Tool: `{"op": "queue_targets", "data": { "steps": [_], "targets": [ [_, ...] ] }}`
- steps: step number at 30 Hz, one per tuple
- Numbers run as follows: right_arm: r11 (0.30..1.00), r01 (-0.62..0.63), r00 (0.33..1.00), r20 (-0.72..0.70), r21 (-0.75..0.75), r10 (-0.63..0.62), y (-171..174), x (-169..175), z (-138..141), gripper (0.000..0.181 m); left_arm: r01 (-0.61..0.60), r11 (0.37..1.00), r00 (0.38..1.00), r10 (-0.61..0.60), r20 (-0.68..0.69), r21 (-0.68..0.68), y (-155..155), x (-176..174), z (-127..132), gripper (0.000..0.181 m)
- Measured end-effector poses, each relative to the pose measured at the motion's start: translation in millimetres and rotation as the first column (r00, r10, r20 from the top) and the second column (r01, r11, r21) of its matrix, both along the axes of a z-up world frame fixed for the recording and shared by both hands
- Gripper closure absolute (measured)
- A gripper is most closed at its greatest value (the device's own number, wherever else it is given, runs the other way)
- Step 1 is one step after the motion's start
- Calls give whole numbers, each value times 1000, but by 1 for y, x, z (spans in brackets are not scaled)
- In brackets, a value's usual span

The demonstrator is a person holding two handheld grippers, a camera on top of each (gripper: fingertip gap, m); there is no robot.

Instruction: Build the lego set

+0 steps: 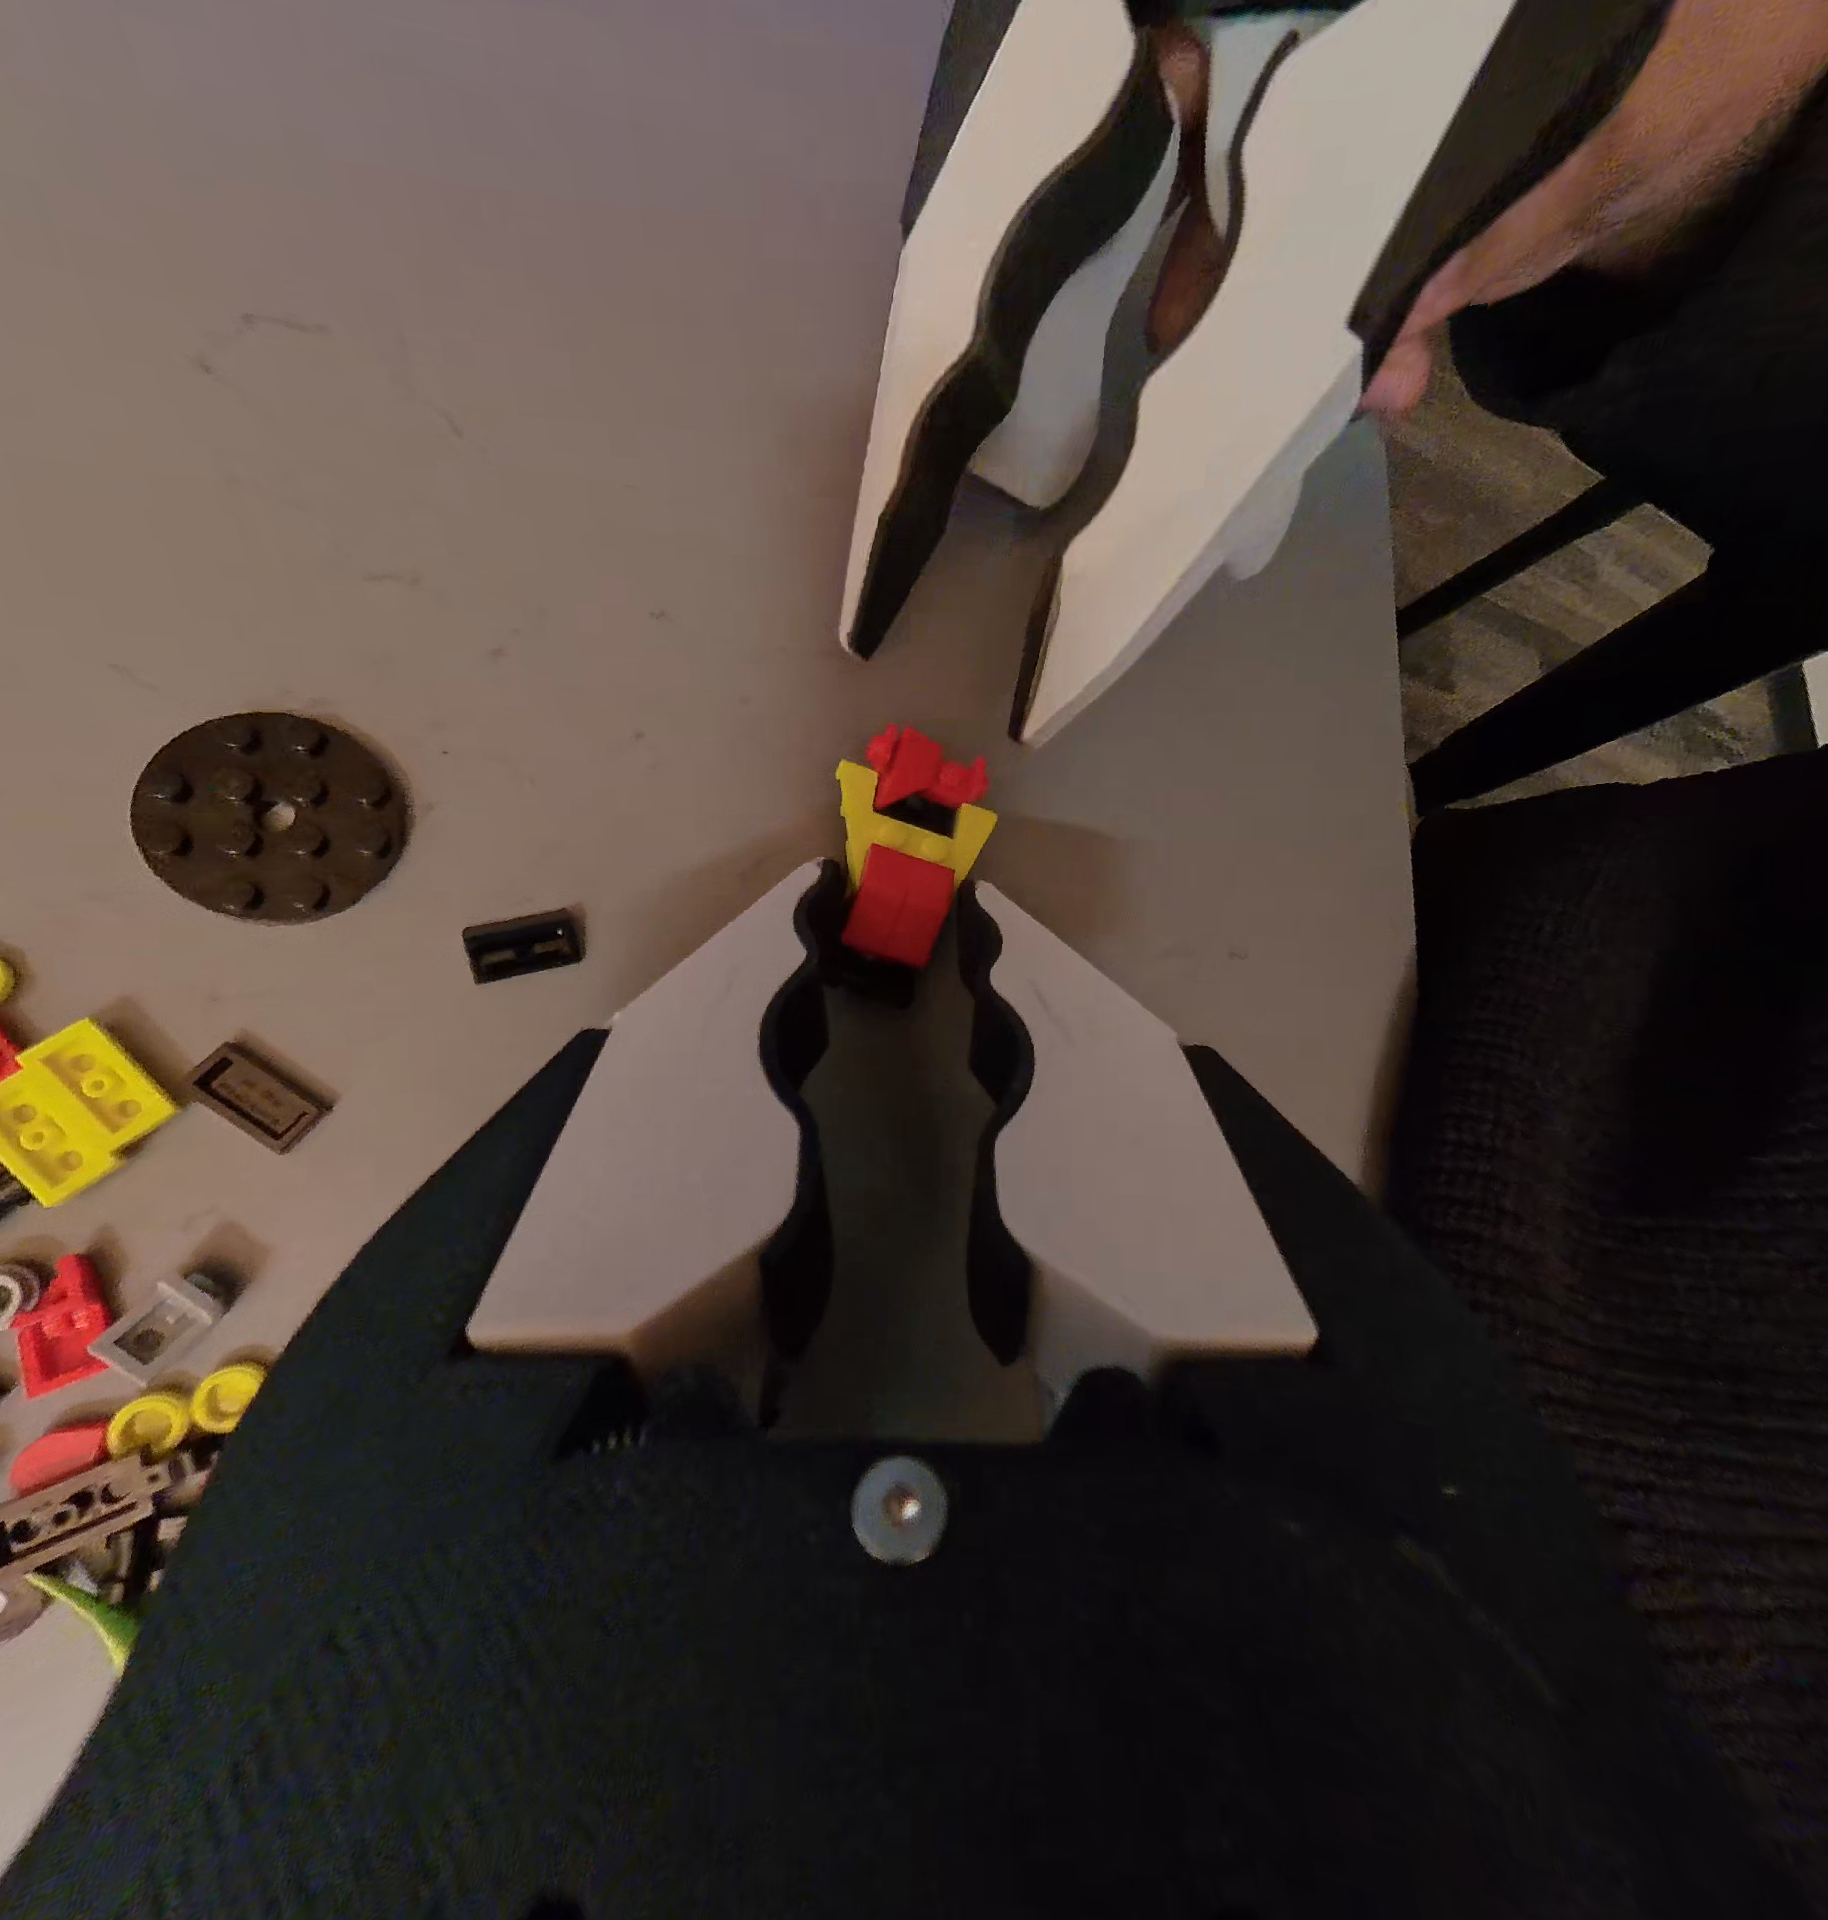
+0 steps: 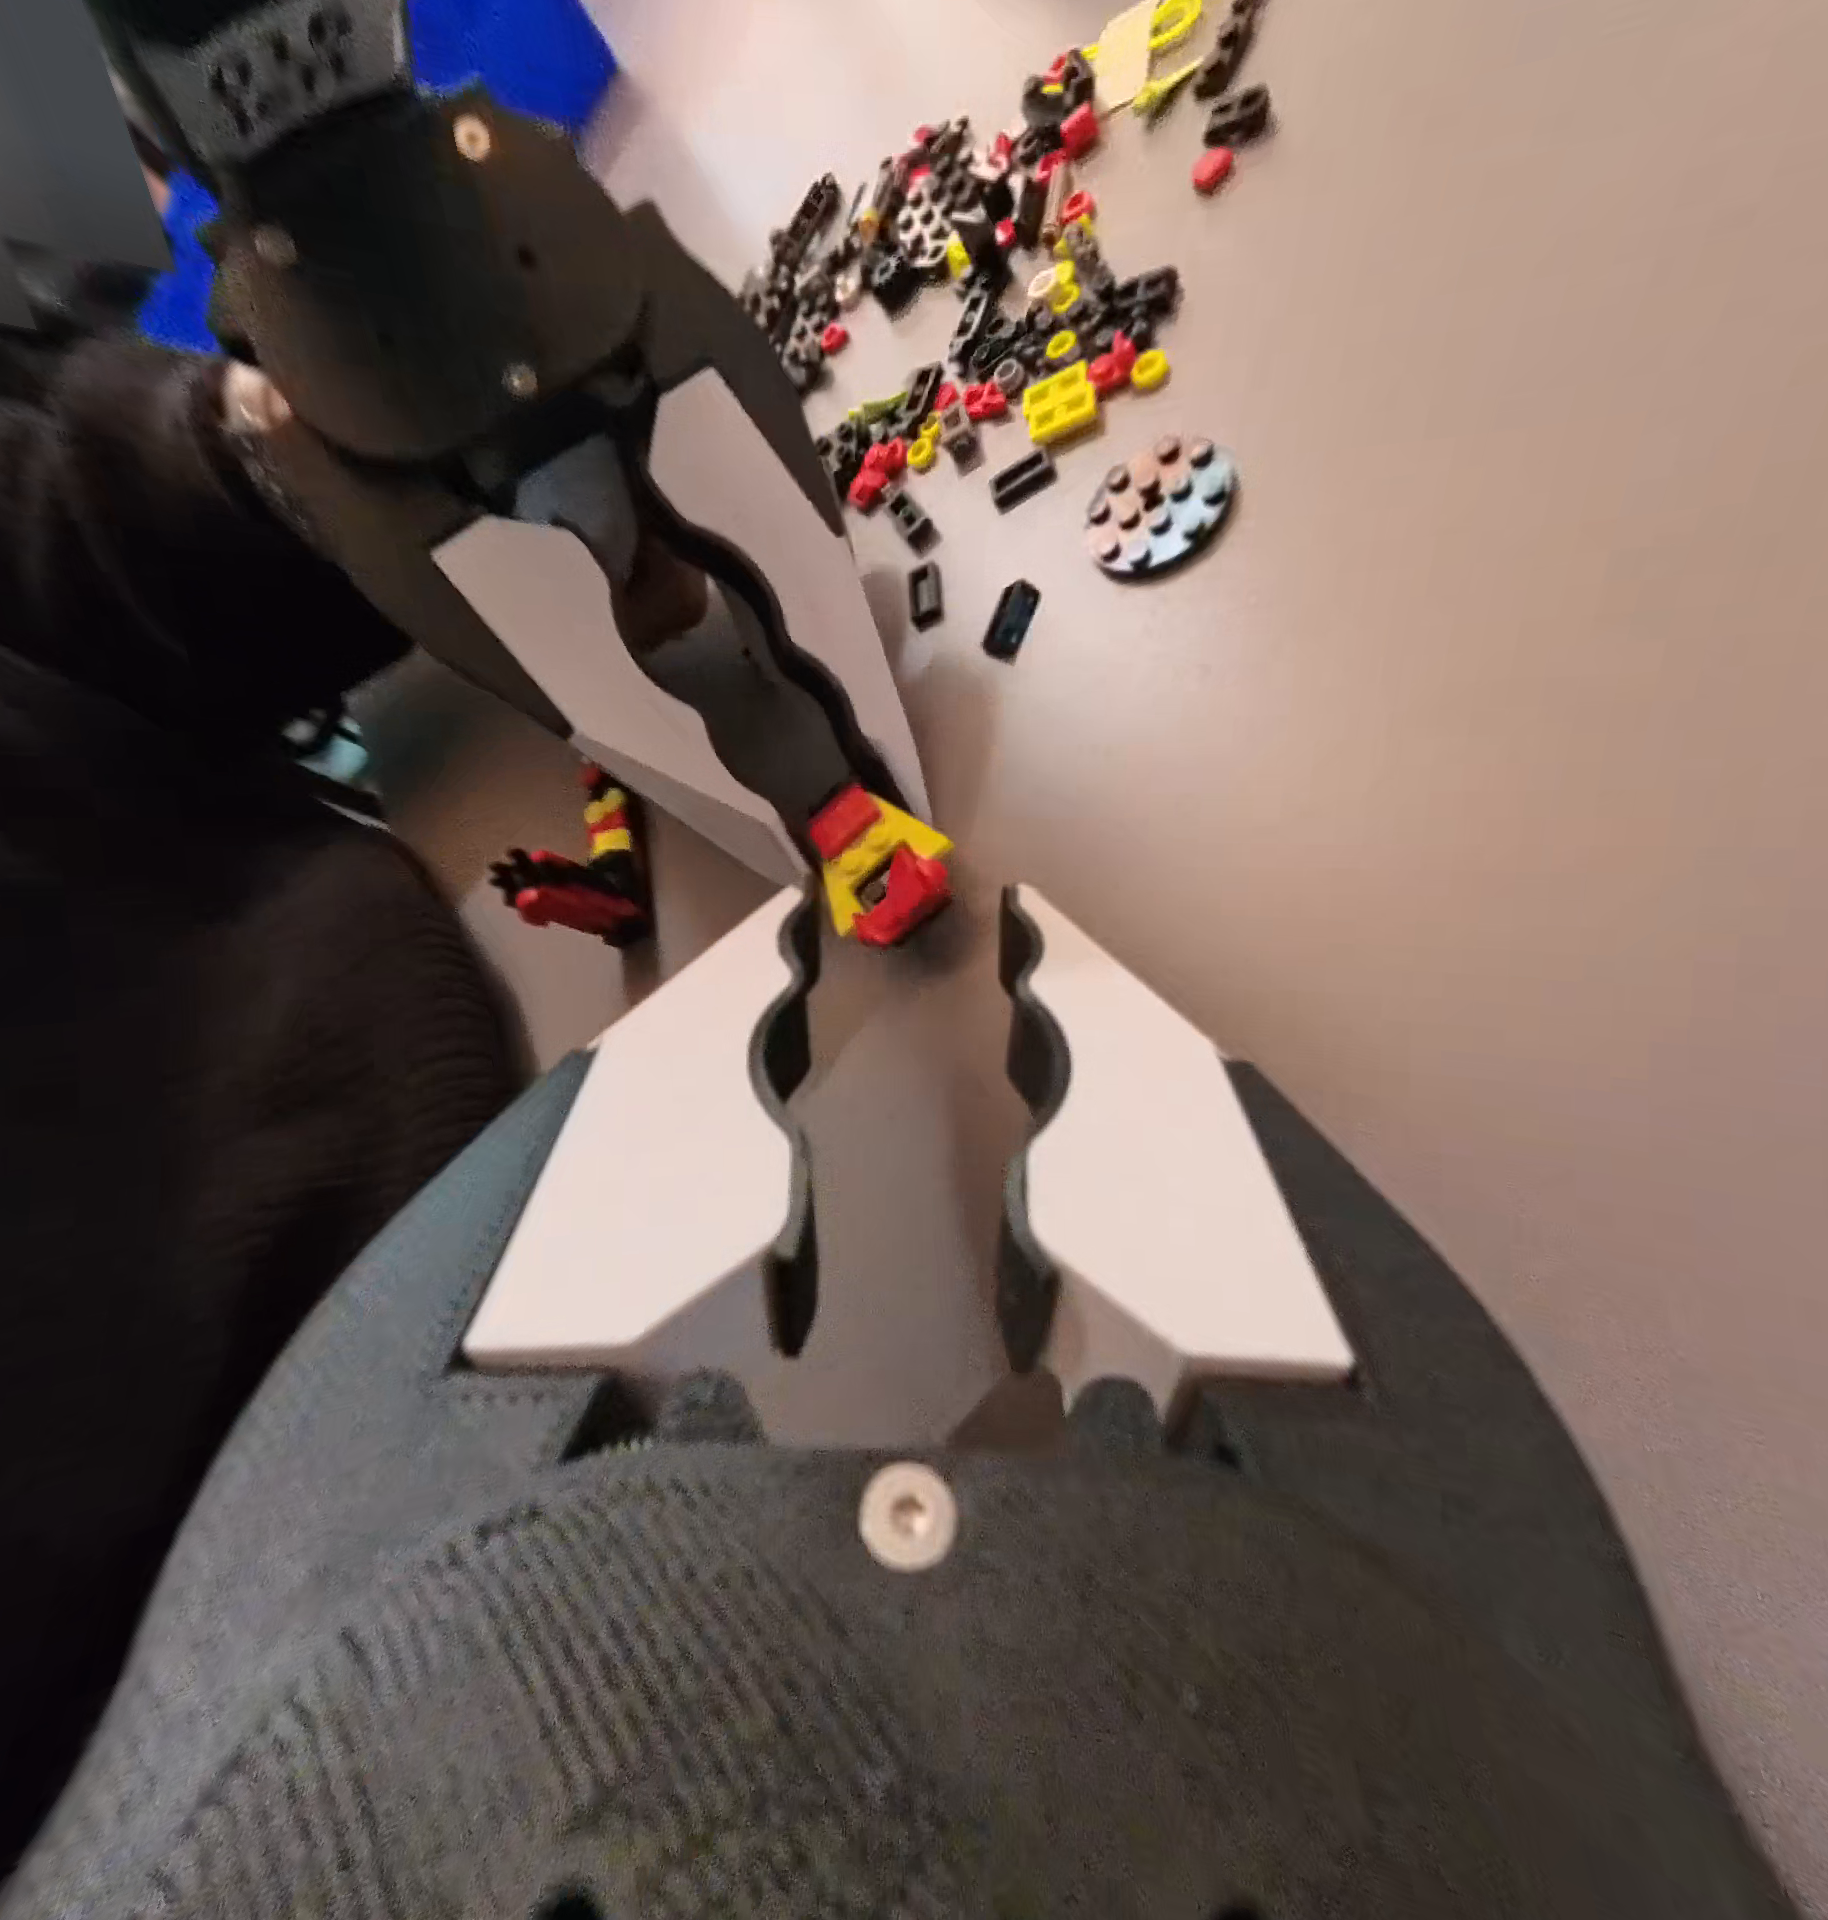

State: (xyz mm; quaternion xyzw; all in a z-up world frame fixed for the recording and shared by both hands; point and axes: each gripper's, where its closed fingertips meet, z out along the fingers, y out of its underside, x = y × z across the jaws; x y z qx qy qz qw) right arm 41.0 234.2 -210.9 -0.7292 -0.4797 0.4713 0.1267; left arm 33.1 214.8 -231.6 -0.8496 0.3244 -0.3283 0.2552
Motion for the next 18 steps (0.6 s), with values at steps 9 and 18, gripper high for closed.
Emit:
{"op": "queue_targets", "data": {
  "steps": [9,18],
  "targets": [
    [956,28,987,-140,-293,-72,2,-3,23,151,-7,995,988,-9,153,102,6,2,29,162],
    [918,-14,974,-212,-396,-76,-3,-3,38,168,9,969,978,-60,199,246,5,7,49,163]
  ]
}}
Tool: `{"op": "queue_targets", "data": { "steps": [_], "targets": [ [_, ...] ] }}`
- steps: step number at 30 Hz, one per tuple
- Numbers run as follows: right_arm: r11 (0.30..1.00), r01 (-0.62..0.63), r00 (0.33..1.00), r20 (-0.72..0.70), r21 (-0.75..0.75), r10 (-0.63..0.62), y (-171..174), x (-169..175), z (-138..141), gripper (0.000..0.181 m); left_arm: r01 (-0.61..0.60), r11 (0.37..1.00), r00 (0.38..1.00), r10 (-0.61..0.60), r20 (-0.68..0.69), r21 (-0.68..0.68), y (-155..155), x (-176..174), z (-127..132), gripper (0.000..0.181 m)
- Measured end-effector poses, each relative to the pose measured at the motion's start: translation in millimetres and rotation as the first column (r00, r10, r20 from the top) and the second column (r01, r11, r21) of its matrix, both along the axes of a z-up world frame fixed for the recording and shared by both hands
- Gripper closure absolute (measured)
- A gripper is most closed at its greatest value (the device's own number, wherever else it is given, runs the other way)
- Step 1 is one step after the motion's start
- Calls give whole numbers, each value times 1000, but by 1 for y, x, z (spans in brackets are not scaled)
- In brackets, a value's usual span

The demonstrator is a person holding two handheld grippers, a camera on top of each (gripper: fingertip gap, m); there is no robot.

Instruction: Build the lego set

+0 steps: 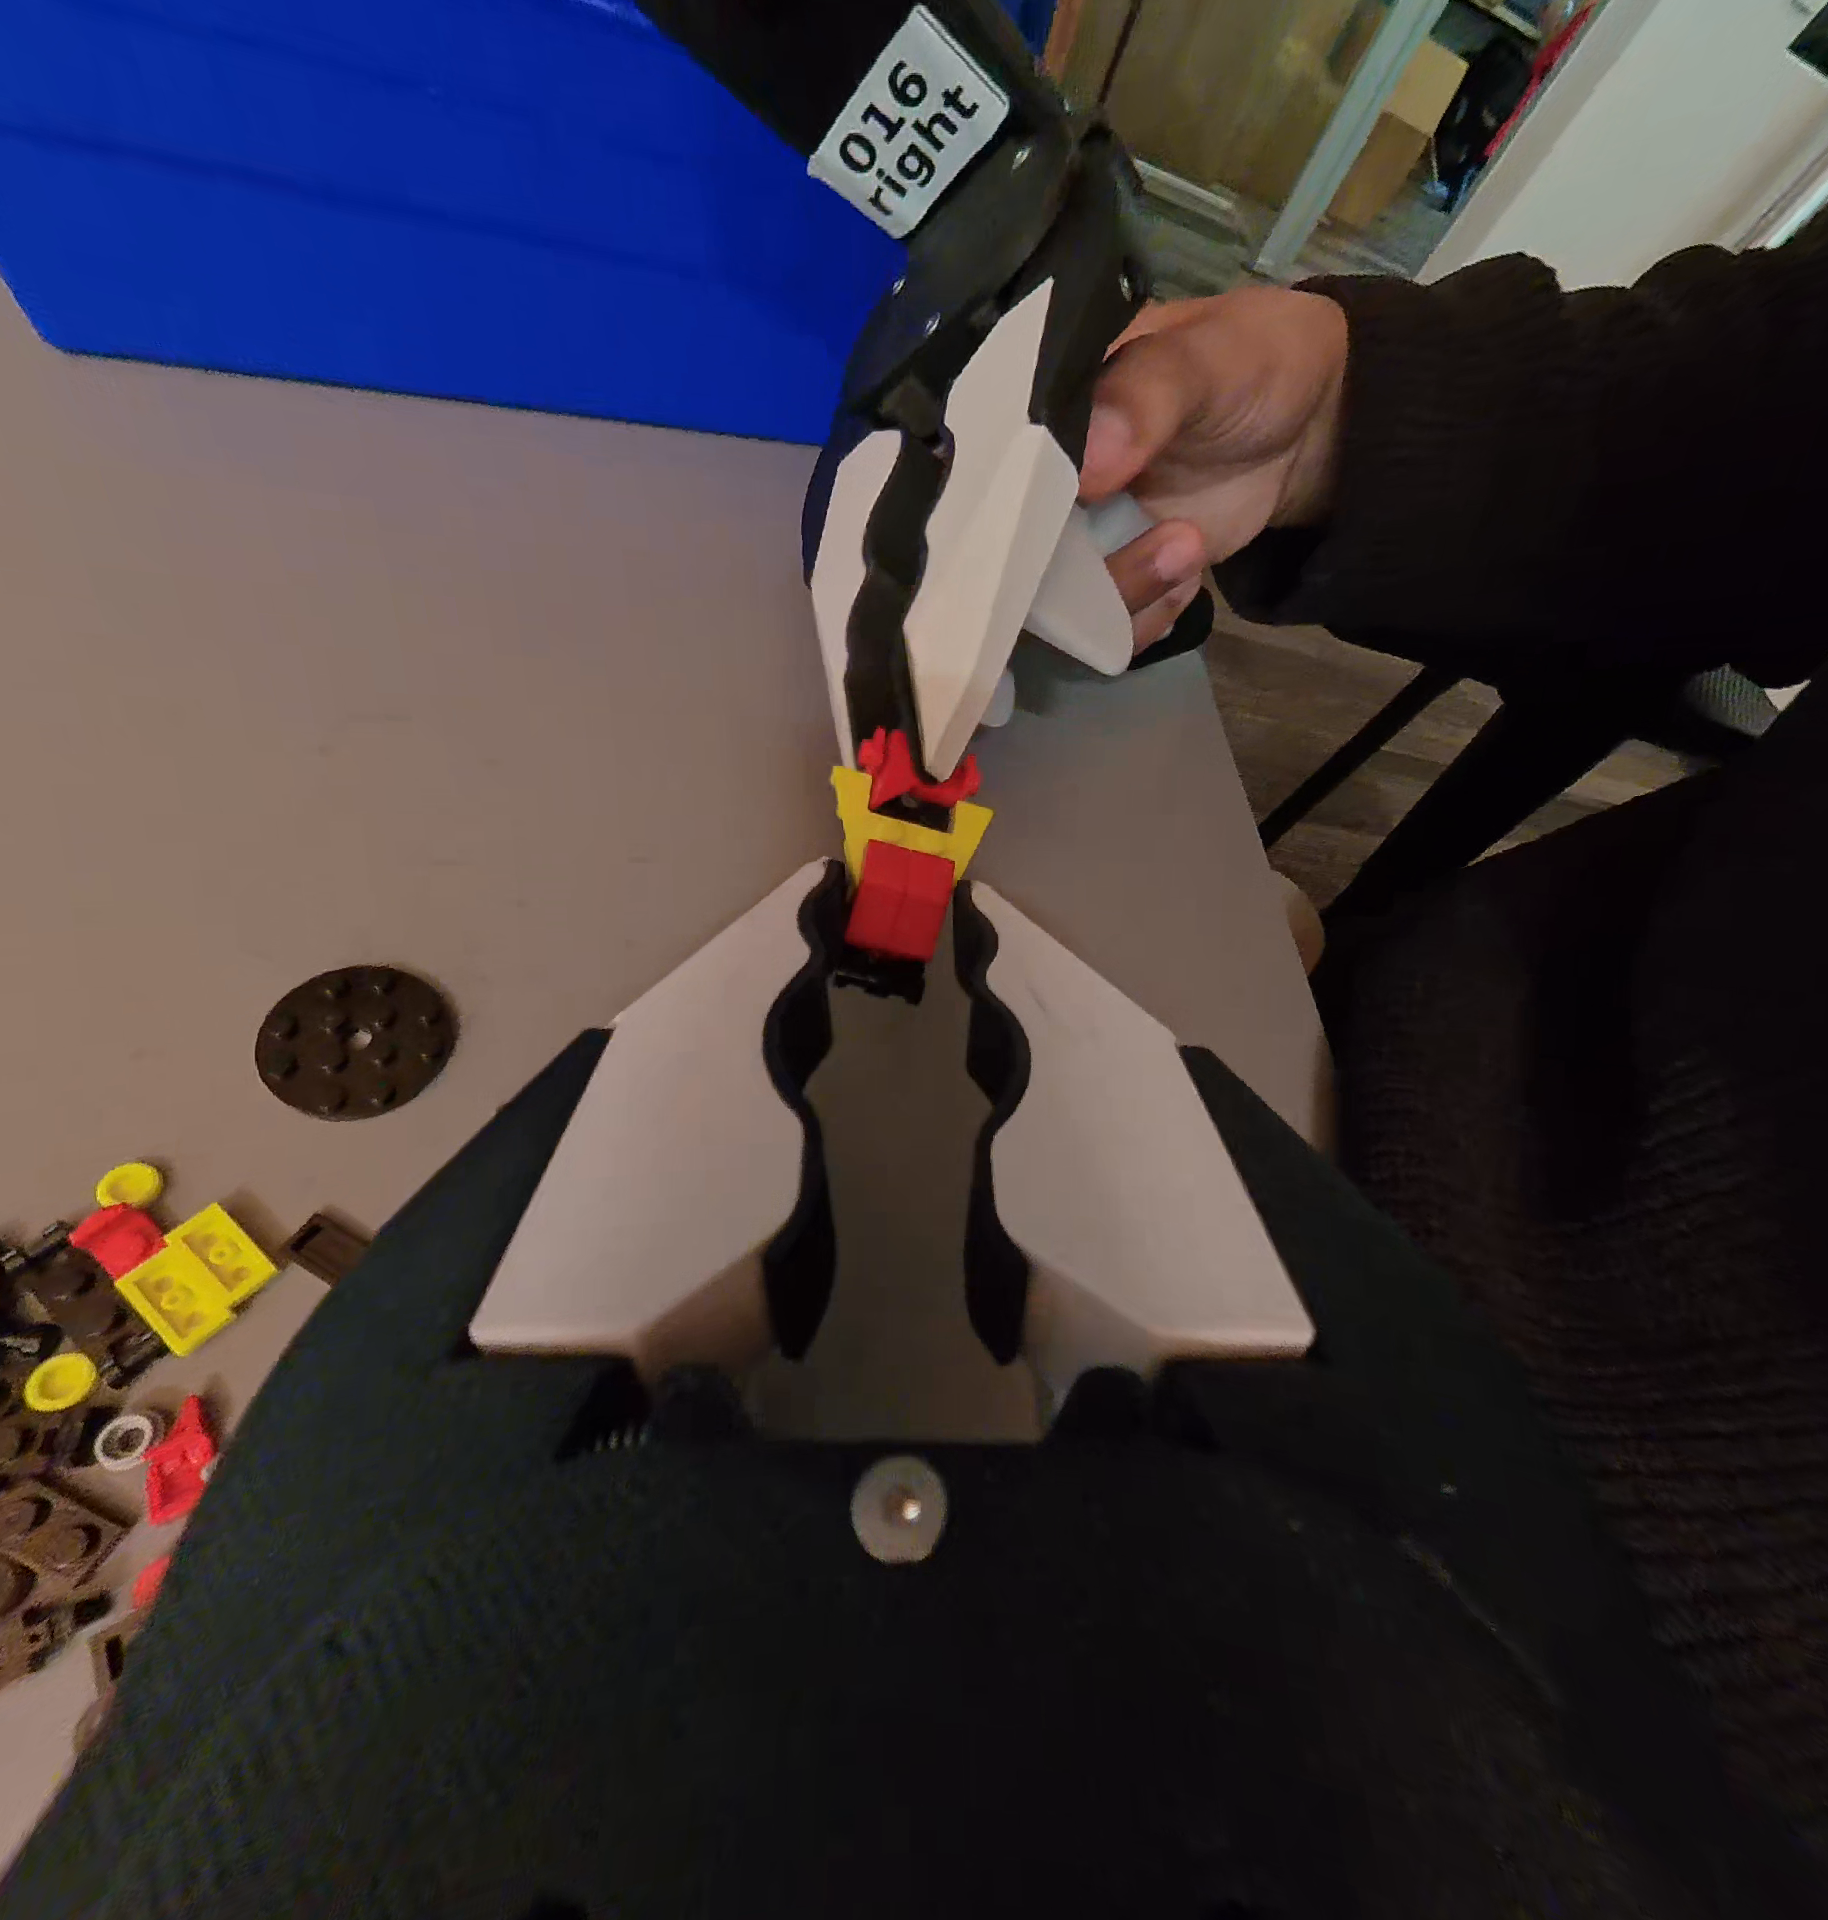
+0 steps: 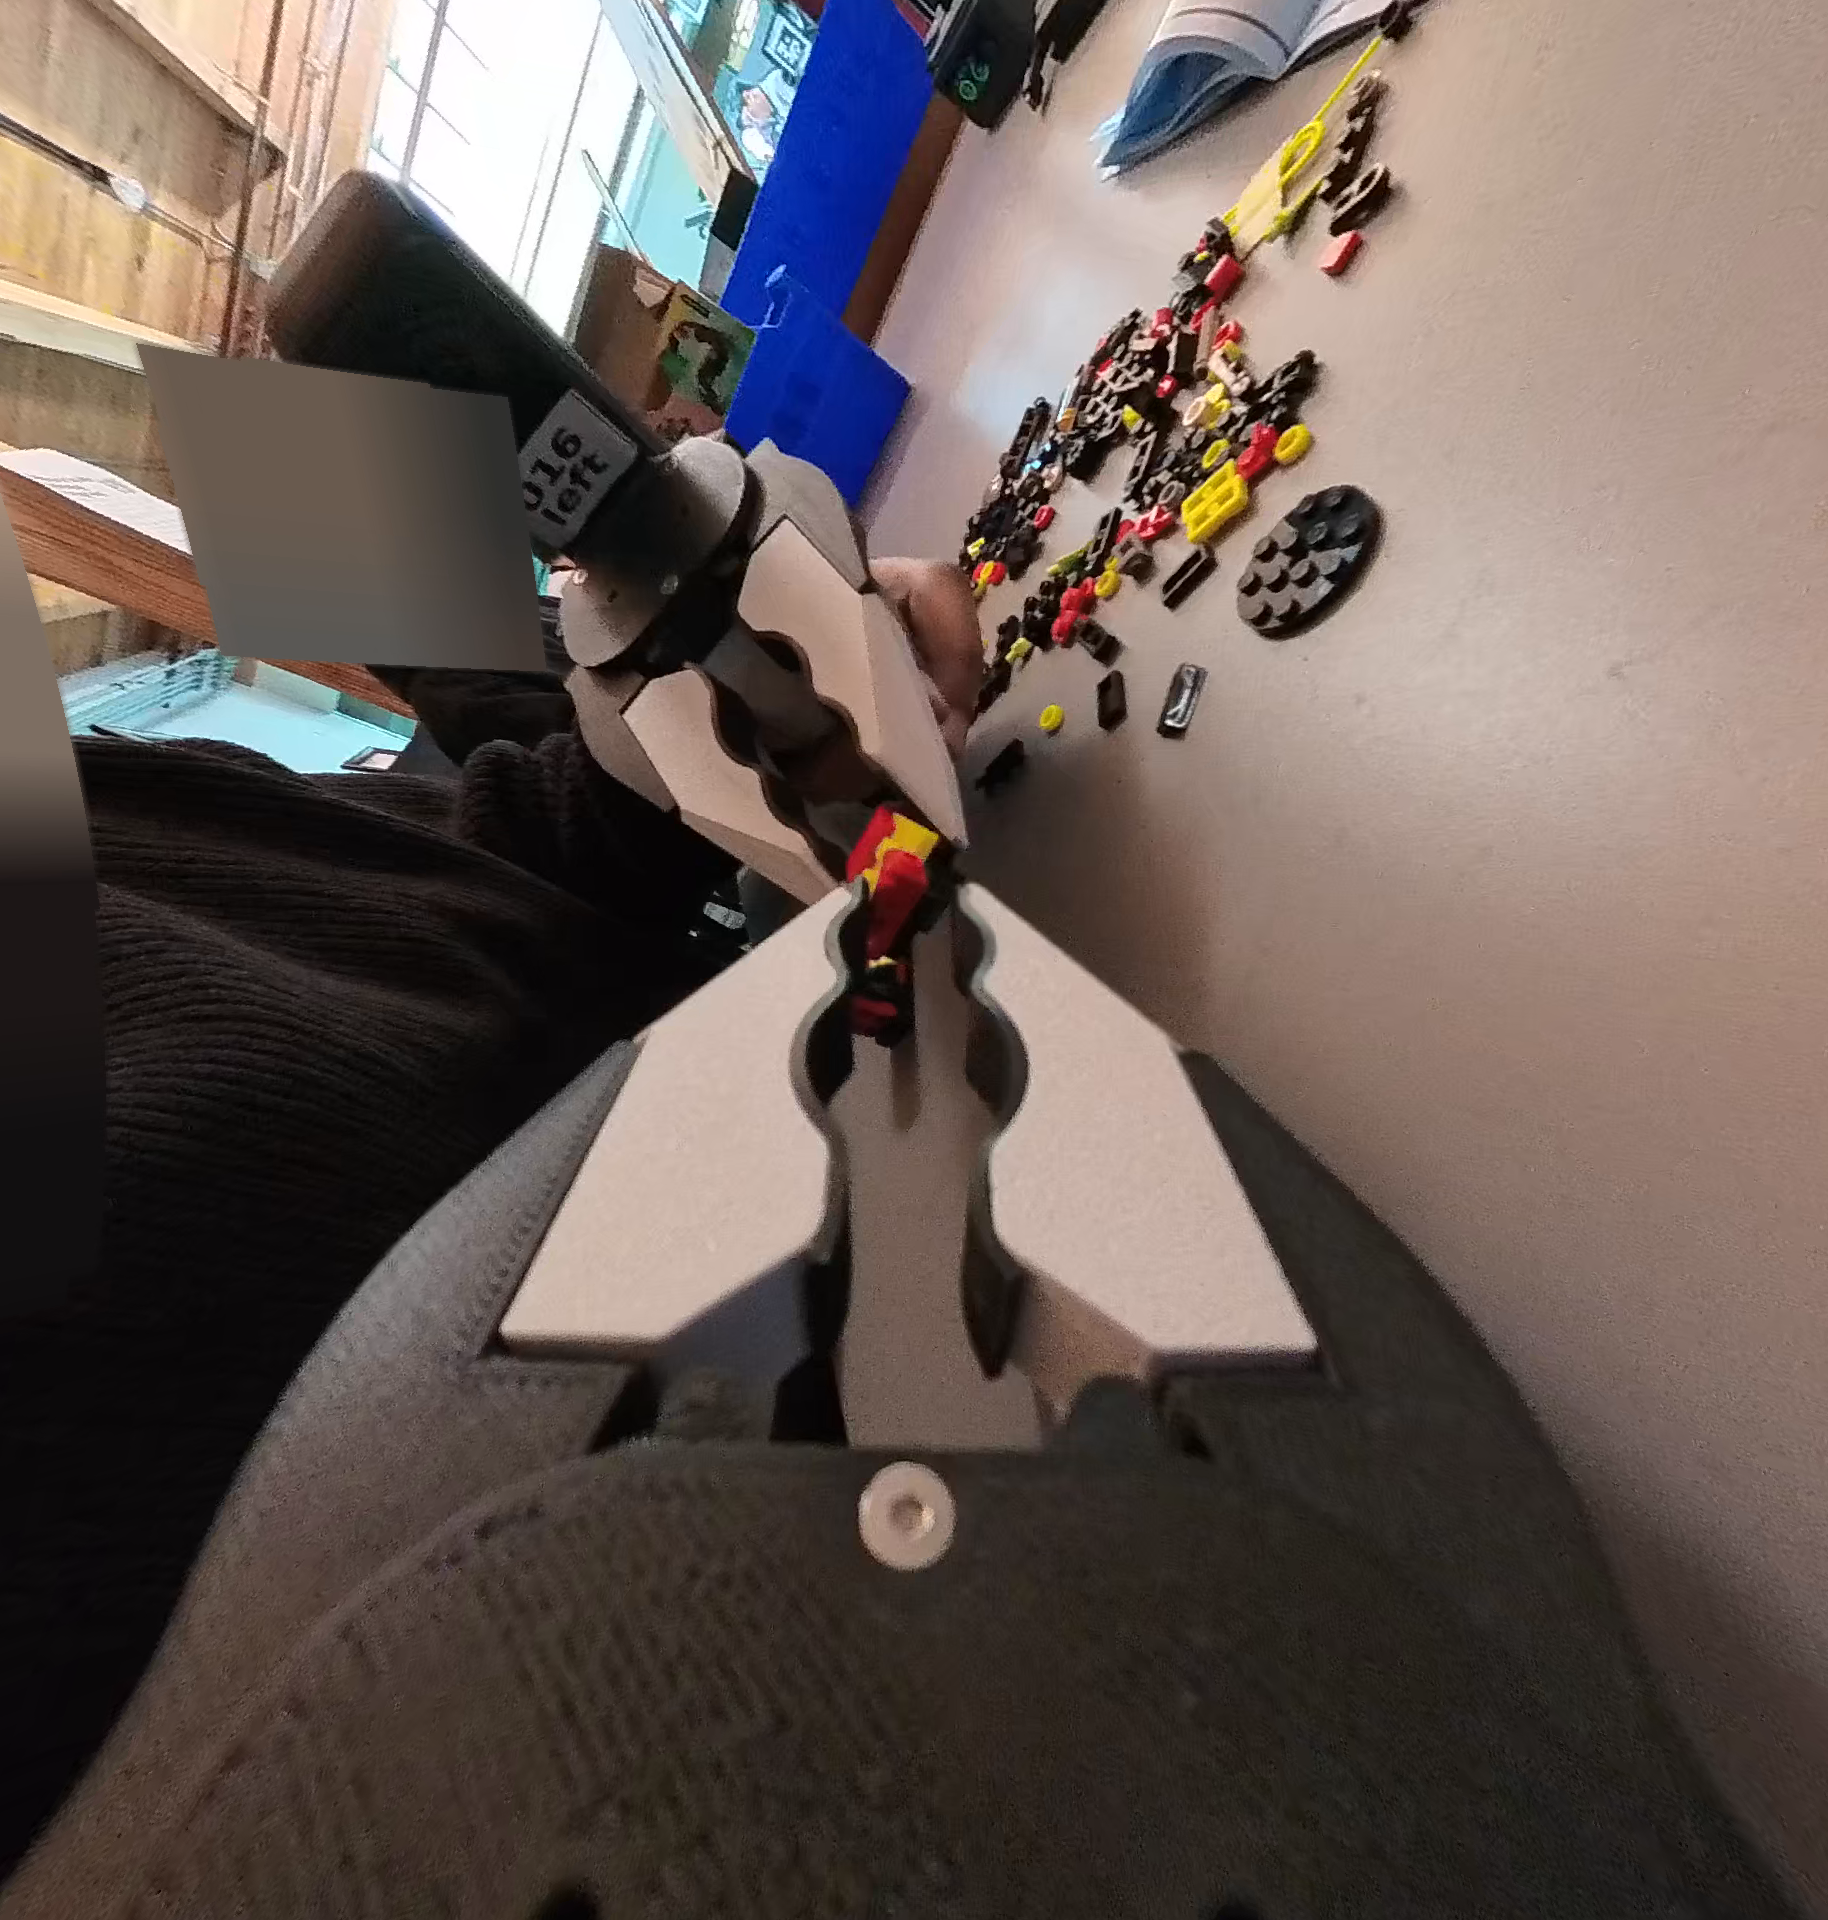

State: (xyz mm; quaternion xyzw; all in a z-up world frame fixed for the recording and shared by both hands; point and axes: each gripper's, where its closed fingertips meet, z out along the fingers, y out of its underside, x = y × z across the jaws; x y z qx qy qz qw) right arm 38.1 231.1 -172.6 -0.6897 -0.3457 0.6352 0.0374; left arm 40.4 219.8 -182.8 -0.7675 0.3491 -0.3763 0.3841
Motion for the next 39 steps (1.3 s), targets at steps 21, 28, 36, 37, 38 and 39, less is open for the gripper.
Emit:
{"op": "queue_targets", "data": {
  "steps": [21,28,36,37,38,39],
  "targets": [
    [997,-36,998,-57,-69,33,-6,0,12,168,43,961,999,-32,-42,273,-4,1,13,165],
    [996,-40,997,-69,-84,35,-8,0,14,167,51,941,998,-32,-63,334,-4,2,16,165],
    [995,-44,997,-69,-88,38,-9,-1,14,172,59,923,995,-23,-99,381,-4,1,14,166],
    [995,-44,997,-67,-87,38,-9,-1,14,172,59,922,995,-22,-100,383,-4,1,14,166],
    [995,-44,997,-66,-85,39,-9,-1,14,172,60,921,995,-22,-102,385,-4,1,14,166],
    [996,-44,997,-65,-84,39,-9,-1,15,172,60,919,994,-21,-103,389,-4,1,14,166]
  ]
}}
